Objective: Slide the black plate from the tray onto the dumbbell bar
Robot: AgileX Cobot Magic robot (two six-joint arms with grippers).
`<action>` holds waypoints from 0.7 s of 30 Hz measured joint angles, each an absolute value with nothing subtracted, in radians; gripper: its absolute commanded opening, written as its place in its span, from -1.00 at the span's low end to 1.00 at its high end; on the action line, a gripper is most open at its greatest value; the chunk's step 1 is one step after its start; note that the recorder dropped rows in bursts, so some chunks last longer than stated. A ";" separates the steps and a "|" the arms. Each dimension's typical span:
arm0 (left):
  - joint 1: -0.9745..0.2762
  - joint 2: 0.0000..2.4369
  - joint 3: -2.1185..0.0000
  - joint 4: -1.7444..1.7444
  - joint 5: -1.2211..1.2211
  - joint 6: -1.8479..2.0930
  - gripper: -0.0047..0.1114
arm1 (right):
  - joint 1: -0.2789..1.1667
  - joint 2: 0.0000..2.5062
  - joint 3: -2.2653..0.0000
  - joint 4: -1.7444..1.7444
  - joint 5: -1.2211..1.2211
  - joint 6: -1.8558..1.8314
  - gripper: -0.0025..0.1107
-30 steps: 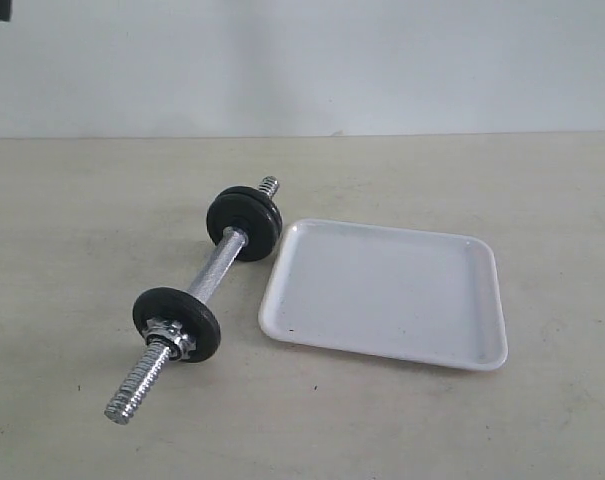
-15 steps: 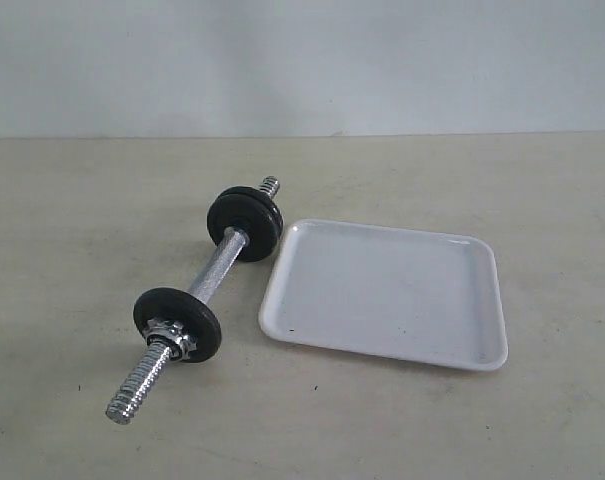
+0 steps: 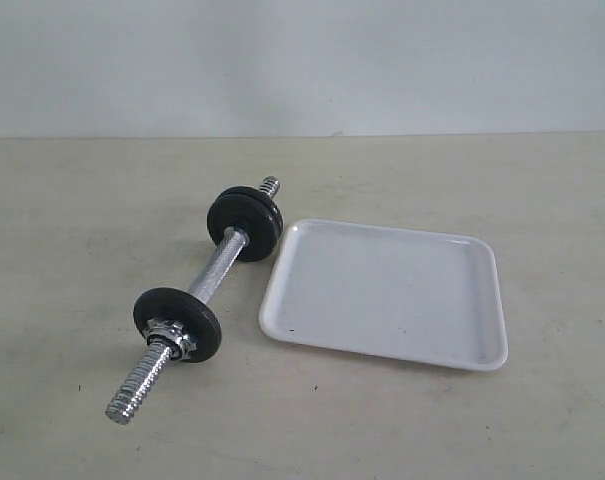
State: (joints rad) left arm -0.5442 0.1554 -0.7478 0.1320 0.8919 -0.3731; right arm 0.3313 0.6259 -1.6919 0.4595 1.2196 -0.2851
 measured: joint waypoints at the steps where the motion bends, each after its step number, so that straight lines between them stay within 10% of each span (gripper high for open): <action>1: -0.544 0.124 -0.739 0.121 0.905 -0.373 -0.84 | 0.331 0.596 -1.675 0.460 1.220 -0.283 -0.96; 21: -0.544 0.005 -0.600 0.112 1.002 -0.302 -0.84 | 0.331 0.148 -1.256 0.471 1.224 -0.287 -0.96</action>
State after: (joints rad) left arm -0.5442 0.0049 -0.5997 0.1115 1.0015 -0.3022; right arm 0.3307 0.1477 -1.2556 0.4708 1.2243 -0.2866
